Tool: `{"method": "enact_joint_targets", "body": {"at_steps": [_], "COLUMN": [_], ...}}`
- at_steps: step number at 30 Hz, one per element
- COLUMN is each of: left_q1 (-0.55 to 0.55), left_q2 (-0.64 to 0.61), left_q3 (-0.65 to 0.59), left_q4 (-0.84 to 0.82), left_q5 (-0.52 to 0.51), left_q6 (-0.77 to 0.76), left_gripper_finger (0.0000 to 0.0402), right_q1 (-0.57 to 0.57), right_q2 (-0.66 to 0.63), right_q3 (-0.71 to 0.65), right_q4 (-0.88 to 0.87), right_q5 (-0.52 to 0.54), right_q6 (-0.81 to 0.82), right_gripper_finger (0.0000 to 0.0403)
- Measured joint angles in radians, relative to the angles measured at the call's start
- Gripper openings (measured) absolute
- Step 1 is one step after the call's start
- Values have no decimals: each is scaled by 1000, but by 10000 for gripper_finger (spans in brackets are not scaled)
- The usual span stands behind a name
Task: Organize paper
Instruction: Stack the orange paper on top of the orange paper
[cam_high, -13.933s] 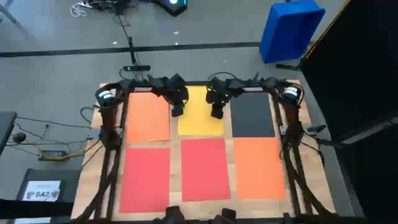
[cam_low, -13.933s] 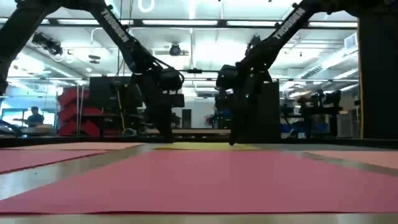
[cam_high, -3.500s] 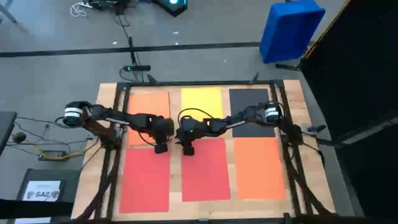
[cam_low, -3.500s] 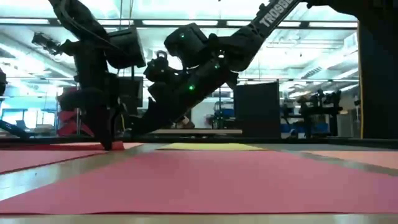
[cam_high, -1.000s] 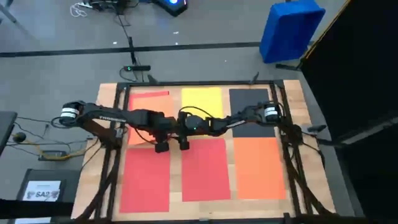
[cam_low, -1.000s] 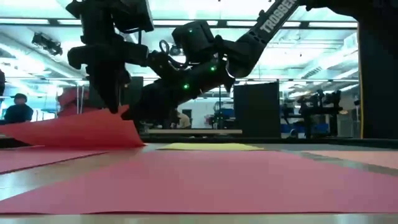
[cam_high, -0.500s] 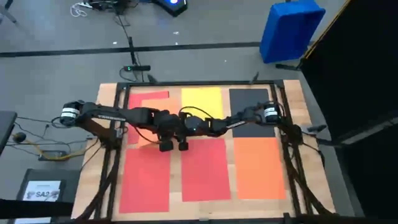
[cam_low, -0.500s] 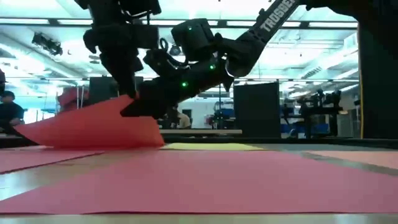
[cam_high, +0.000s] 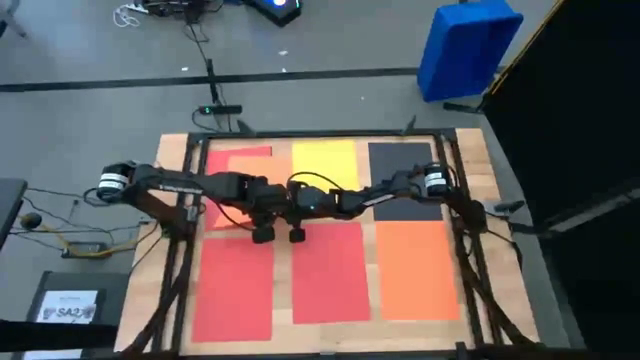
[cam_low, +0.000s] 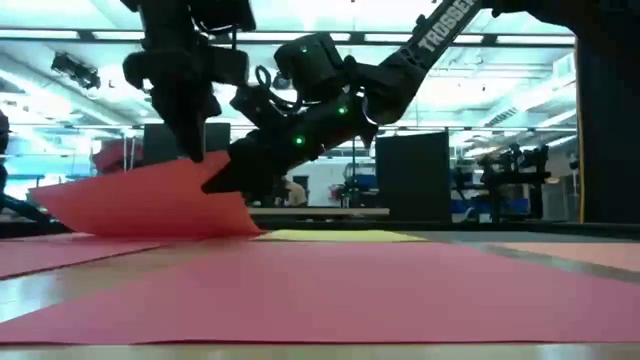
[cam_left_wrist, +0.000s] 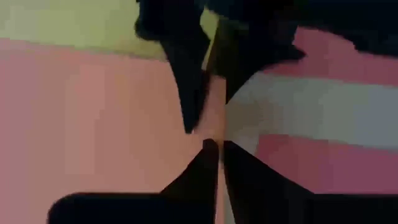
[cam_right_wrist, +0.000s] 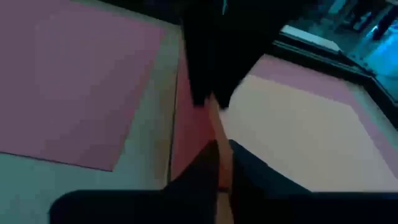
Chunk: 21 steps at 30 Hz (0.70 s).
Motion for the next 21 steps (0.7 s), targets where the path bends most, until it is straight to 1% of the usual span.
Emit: {"method": "enact_joint_targets", "body": {"at_steps": [2, 4, 6, 9, 12, 14, 16, 18, 21], "left_q1": [0, -8, -30, -80, -124, -149, -172, -192, -215], "left_q2": [-3, -22, -62, -178, -348, -447, -518, -553, -553], "left_q3": [27, 37, 29, -42, -163, -260, -348, -417, -476], "left_q4": [-56, -76, -78, -30, 81, 150, 178, 194, 203], "left_q5": [-15, -38, -103, -236, -310, -325, -305, -274, -256], "left_q6": [-19, -35, -54, -117, -217, -274, -335, -398, -459], "left_gripper_finger": [47, 70, 92, 116, 128, 132, 133, 133, 134], "right_q1": [-2, -2, -2, -2, -2, -2, -3, -4, -4], "right_q2": [0, 0, 0, 0, 0, -1, -1, -2, -2], "right_q3": [0, 0, 0, -1, -1, -1, -1, -1, -1], "right_q4": [0, 0, 1, 1, 1, 3, 3, 3, 3], "right_q5": [0, 0, 0, 0, -8, -9, -9, -11, -16], "right_q6": [0, 0, 0, 0, 1, 1, 1, 1, 1], "right_gripper_finger": [0, 0, 0, 0, 0, 0, 0, 0, 0]}}
